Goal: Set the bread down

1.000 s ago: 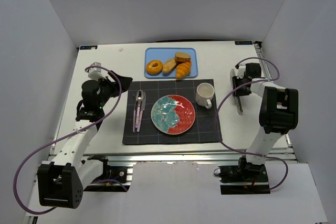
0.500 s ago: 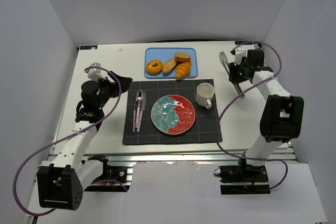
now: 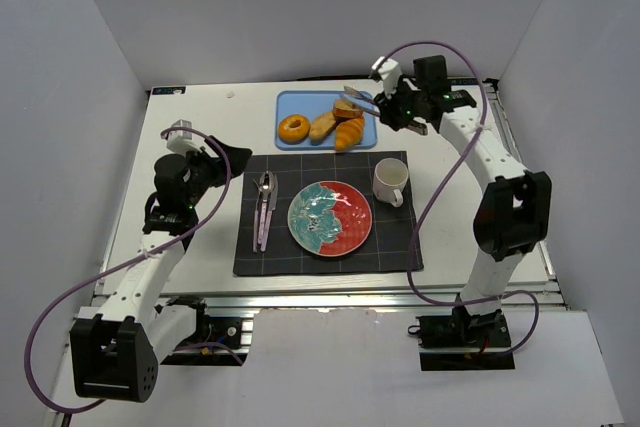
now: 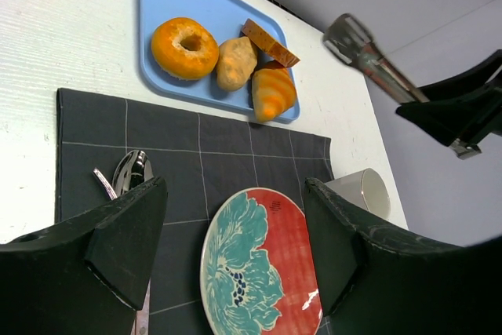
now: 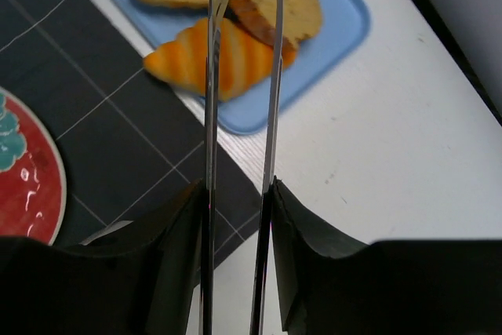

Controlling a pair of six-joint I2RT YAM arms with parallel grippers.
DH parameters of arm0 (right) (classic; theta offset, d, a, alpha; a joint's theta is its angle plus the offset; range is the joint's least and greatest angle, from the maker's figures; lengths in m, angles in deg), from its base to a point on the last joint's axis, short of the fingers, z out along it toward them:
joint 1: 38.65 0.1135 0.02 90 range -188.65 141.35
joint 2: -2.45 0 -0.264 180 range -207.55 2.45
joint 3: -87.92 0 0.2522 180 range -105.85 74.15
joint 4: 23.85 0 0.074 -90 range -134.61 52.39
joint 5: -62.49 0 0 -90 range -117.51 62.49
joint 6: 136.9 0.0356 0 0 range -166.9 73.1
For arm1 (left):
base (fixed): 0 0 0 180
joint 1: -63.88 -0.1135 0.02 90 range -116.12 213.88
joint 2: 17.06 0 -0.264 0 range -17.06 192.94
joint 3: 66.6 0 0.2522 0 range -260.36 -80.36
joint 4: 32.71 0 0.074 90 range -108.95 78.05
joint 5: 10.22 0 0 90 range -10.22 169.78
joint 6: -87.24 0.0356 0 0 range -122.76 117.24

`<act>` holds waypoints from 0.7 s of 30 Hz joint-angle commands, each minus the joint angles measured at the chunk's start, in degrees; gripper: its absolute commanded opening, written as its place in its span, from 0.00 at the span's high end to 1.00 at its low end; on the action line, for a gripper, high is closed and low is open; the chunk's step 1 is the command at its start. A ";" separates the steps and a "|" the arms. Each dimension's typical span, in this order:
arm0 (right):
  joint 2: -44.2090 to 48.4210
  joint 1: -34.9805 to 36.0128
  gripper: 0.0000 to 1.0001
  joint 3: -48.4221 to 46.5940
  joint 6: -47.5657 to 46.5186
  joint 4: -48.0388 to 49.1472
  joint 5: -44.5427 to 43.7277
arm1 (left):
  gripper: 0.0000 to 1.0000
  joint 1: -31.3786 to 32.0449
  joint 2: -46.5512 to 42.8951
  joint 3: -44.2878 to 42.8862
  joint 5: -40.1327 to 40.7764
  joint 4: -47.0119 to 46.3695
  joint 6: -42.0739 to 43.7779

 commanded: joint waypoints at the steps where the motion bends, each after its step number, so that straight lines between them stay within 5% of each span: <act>1: -2.03 1.87 0.58 -4.92 -9.89 -6.07 2.52 | 0.20 0.17 -2.06 0.22 0.98 0.82 0.84; 11: -4.14 9.51 0.57 -6.07 -28.69 -10.47 -3.63 | 0.20 0.26 -1.62 -0.05 0.98 1.00 0.93; 21: -7.92 14.09 0.56 -7.03 -37.33 -7.93 -11.80 | 0.20 0.17 -3.03 0.74 1.69 1.70 1.19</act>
